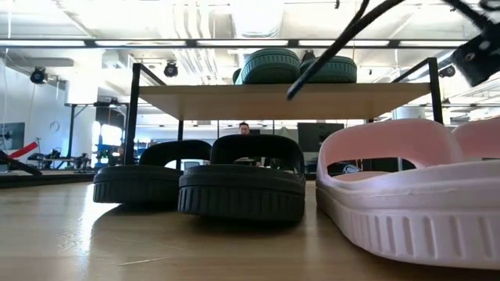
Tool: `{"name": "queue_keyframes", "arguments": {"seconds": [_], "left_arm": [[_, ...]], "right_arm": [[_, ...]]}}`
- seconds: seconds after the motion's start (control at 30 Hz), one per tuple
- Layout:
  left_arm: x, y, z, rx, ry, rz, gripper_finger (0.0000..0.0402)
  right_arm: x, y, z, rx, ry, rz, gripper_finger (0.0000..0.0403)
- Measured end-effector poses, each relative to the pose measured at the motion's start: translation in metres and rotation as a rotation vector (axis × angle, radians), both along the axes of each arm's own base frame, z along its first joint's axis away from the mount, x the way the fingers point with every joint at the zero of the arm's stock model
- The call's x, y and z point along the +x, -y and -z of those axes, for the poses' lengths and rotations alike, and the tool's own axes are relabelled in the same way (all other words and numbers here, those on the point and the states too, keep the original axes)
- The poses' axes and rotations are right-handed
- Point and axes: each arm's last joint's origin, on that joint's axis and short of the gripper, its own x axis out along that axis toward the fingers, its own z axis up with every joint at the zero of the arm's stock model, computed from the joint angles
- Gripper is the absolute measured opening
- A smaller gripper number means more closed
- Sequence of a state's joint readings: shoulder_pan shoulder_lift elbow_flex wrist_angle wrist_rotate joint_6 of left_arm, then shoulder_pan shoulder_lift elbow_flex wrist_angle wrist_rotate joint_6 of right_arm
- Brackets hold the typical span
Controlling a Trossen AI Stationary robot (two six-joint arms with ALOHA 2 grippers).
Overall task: Pick and place slides into the shelf
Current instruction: Adjust the pink slippers under the table
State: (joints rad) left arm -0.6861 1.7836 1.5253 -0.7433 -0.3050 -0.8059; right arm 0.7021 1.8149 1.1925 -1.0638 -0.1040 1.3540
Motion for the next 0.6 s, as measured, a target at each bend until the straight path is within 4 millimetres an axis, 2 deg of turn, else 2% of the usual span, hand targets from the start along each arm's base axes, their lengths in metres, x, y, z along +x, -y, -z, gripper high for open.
{"name": "queue_keyframes", "arguments": {"seconds": [0.2,0.6], "left_arm": [[0.0,-0.001,0.001,0.013,-0.001,-0.005,0.0235],[-0.002,0.0,0.003,0.008,-0.007,-0.025,0.0235]], "right_arm": [[0.01,0.016,0.004,-0.011,0.01,0.011,0.003],[0.036,0.045,0.001,-0.087,0.105,0.038,0.0029]]}}
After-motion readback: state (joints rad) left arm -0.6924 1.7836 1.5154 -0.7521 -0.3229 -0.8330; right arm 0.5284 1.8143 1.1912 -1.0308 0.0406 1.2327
